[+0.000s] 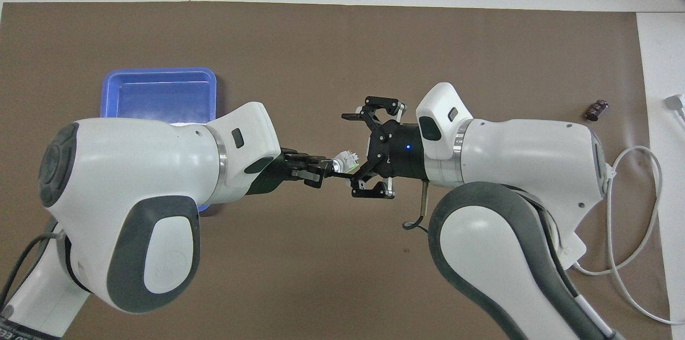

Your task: Turn and place switch with both arms

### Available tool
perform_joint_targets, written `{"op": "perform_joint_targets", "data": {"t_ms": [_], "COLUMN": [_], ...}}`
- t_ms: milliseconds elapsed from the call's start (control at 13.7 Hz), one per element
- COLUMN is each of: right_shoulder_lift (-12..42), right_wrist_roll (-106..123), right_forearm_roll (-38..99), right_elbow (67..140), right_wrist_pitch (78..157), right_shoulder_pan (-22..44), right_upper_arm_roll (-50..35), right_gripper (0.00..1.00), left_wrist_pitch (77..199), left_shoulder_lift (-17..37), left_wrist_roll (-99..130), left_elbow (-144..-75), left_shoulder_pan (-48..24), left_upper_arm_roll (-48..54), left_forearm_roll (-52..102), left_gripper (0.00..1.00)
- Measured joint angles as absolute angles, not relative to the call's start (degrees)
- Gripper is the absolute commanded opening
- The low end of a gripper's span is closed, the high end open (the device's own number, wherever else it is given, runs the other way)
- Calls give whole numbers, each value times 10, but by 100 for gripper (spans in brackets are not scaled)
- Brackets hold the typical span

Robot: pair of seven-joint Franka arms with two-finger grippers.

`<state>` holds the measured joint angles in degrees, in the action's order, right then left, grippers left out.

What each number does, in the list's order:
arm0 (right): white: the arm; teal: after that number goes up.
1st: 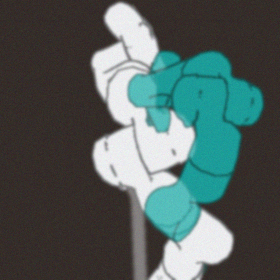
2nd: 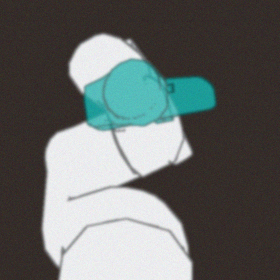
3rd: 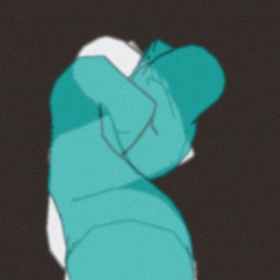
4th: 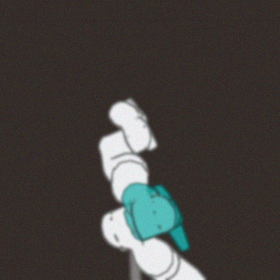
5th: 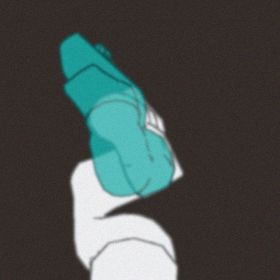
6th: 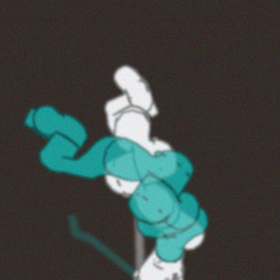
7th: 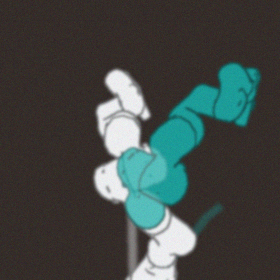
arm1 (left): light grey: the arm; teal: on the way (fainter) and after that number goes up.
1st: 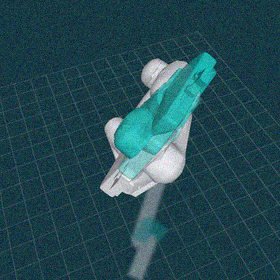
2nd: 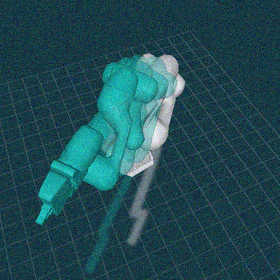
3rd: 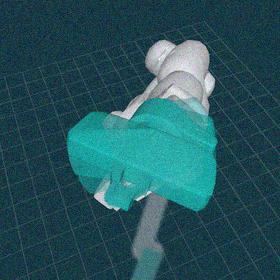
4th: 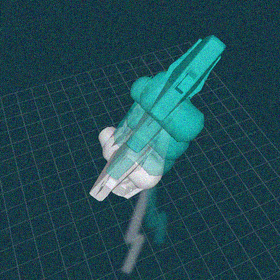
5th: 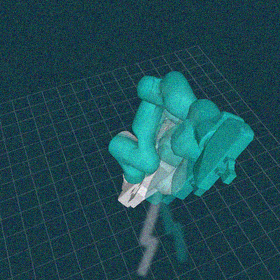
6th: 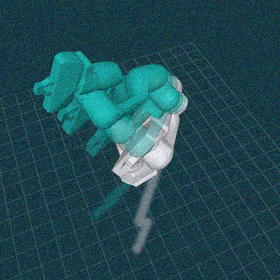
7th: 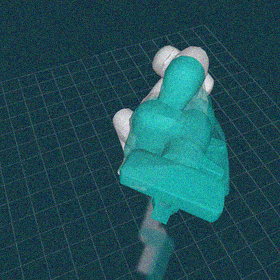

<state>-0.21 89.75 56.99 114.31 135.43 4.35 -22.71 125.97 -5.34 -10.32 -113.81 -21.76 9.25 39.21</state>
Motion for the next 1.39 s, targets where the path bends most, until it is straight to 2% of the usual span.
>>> {"op": "perform_joint_targets", "data": {"t_ms": [366,952,1392], "right_shoulder_lift": [-2,-5,-9], "right_wrist_roll": [896,895,851], "right_forearm_roll": [538,309,203], "right_elbow": [1137,1104,1092], "right_wrist_pitch": [1355,1327,1279], "right_shoulder_pan": [33,-15,-39], "right_upper_arm_roll": [-223,-221,-220], "right_gripper": [100,100,100], "left_wrist_pitch": [1252,1193,1150], "left_shoulder_lift": [-53,-53,-57], "left_wrist_roll": [-103,-102,-104], "left_elbow": [-1143,-1143,-1167], "left_shoulder_pan": [-174,-24,82], "left_upper_arm_roll": [84,79,78], "left_forearm_roll": [371,176,32], "left_gripper": [0,0,0]}}
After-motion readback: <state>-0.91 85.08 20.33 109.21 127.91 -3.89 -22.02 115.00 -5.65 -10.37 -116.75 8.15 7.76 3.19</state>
